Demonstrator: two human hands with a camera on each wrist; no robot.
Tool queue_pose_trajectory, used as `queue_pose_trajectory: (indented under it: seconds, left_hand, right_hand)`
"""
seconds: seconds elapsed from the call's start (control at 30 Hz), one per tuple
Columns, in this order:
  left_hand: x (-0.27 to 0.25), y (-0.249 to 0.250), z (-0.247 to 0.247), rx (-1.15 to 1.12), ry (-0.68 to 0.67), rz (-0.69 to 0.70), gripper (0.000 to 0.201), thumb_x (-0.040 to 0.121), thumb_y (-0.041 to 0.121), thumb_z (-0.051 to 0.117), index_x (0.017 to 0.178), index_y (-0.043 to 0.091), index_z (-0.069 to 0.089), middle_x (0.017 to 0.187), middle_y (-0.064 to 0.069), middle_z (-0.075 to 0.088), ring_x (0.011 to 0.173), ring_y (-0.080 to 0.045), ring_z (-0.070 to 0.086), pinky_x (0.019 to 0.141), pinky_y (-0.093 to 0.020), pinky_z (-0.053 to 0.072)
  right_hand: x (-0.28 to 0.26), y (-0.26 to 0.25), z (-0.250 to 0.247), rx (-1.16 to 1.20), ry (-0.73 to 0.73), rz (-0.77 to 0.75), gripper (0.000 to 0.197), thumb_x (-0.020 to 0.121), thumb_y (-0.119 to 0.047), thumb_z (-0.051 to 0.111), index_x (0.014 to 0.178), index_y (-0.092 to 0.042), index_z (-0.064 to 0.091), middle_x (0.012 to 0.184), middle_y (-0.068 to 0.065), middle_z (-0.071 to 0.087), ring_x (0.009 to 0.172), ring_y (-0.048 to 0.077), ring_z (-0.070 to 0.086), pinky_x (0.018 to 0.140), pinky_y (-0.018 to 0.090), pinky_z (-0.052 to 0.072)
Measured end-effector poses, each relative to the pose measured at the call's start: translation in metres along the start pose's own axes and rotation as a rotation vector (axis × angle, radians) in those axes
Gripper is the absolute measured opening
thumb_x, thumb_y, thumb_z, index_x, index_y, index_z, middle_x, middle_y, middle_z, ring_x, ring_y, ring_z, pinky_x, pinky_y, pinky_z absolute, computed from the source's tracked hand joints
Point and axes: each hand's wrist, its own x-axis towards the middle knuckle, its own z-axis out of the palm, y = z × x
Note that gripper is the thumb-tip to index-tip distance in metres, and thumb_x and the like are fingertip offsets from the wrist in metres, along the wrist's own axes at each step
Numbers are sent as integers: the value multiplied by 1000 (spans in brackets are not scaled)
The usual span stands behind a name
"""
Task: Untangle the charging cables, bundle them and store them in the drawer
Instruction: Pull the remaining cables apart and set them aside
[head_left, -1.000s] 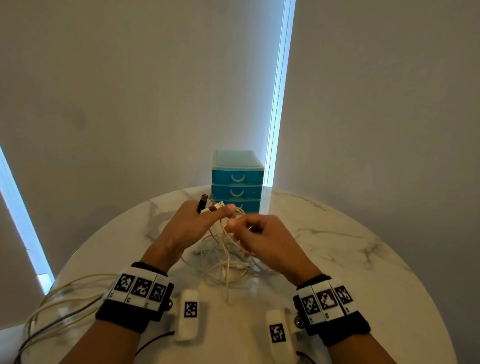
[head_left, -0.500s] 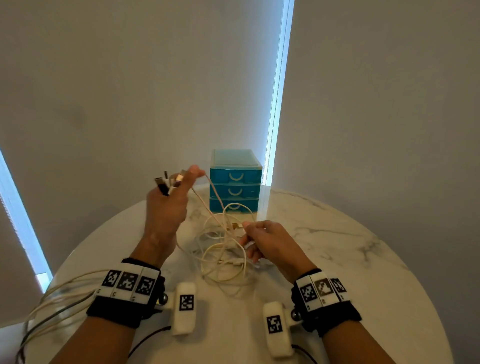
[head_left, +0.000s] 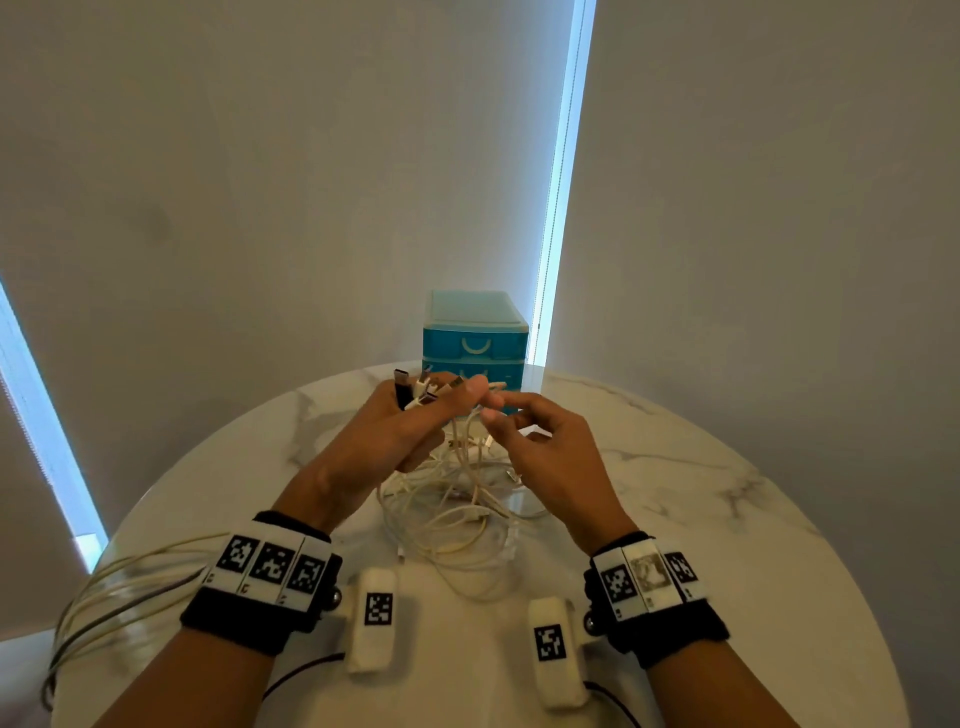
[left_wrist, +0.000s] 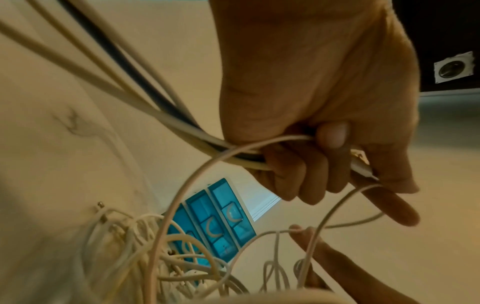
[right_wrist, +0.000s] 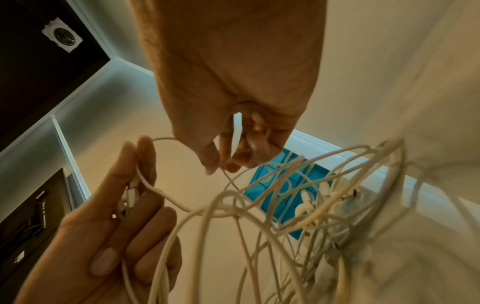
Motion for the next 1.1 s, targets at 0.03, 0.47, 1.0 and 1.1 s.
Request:
queue_pose_trajectory:
  seconds: [0.03, 0.47, 1.0, 1.1]
  left_hand:
    - [0, 1, 2, 11, -37, -7, 31, 107, 47, 58, 123, 27, 74, 59, 1, 43, 49, -12, 30, 46, -24, 27]
    - [11, -20, 21, 95, 123, -145, 33, 104, 52, 63, 124, 28, 71, 68, 20, 68, 52, 6, 60, 46, -6, 41]
    - [13, -18, 5, -85, 435, 65, 24, 95, 40, 78, 106, 18, 82, 90, 10, 82, 76, 4, 74, 65, -9, 54]
    - [17, -15, -5, -249, 625, 108, 31, 95, 39, 79, 109, 11, 80, 85, 6, 77, 49, 2, 52, 47, -10, 41]
  right_hand:
    - [0, -1, -2, 16, 26, -4, 21, 96, -45, 77, 113, -34, 80, 89, -7, 77, 74, 3, 72, 64, 17, 54]
    - [5, -21, -7, 252, 47, -308, 21, 116, -15, 41, 125, 0, 54, 121, 8, 79, 104, 23, 78, 71, 24, 60]
    - [8, 23, -4, -288, -205, -48, 18, 104, -36, 69, 121, -36, 74, 110, -16, 75, 95, 3, 71, 84, 19, 55]
    - [8, 27, -13, -369, -143, 53, 9, 101, -33, 73, 95, -37, 80, 95, -19, 76, 88, -1, 71, 83, 24, 55]
